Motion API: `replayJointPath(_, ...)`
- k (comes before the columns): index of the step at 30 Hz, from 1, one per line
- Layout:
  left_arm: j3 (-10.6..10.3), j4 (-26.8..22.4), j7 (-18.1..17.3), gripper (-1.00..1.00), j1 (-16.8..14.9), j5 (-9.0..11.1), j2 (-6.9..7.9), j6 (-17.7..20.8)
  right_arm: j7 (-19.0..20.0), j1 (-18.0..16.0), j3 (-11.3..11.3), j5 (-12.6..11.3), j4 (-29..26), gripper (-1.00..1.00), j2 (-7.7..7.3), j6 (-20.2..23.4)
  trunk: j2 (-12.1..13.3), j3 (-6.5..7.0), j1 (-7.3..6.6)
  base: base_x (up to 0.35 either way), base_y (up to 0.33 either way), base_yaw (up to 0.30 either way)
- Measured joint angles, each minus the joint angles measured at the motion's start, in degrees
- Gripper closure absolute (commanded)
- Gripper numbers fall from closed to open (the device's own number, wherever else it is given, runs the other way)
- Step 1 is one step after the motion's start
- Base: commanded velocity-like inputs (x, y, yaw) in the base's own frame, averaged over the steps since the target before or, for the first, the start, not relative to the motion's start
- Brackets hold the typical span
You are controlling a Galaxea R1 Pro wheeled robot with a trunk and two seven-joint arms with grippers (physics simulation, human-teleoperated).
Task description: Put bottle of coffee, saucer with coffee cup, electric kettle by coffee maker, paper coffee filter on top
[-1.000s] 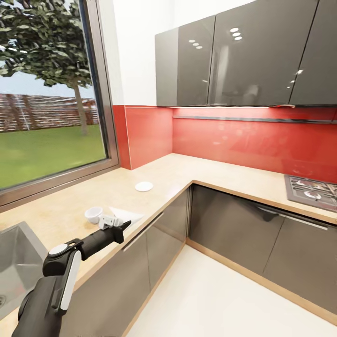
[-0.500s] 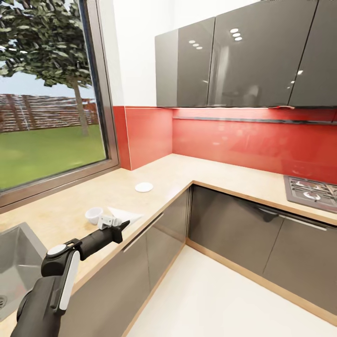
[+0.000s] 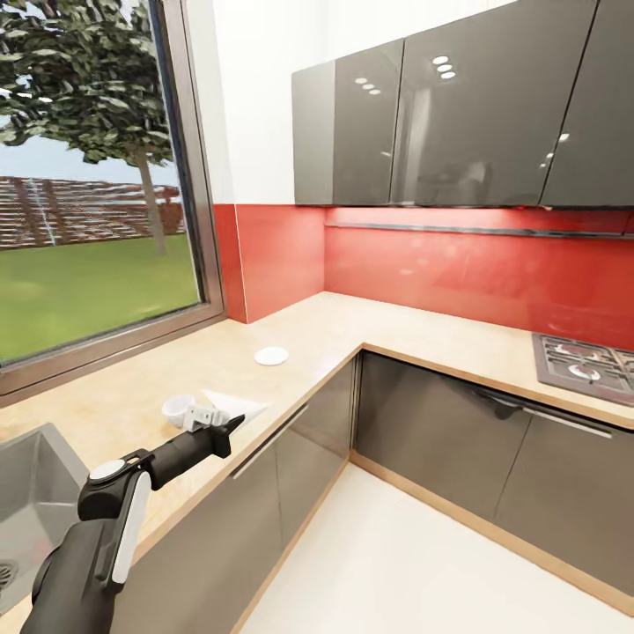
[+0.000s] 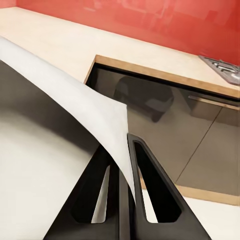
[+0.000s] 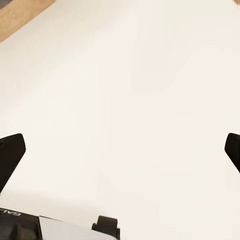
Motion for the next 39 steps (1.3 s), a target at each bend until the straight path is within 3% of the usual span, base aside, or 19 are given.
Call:
replayJointPath(12, 0.0, 0.0, 0.0, 1.00, 0.0, 0.0, 0.04, 0.0, 0.0, 0.0, 0.0, 0.0, 0.0, -1.00, 0.00, 0.0, 4.8, 2.16, -2.64, 0.000, 0.000, 0.000)
replayJointPath(39, 0.1, 0.0, 0.0, 1.00, 0.0, 0.0, 0.09, -0.1, -0.2, 0.0, 0.0, 0.2, 0.0, -1.00, 0.00, -0.2, 4.8, 2.17, -2.64, -0.107, 0.000, 0.192)
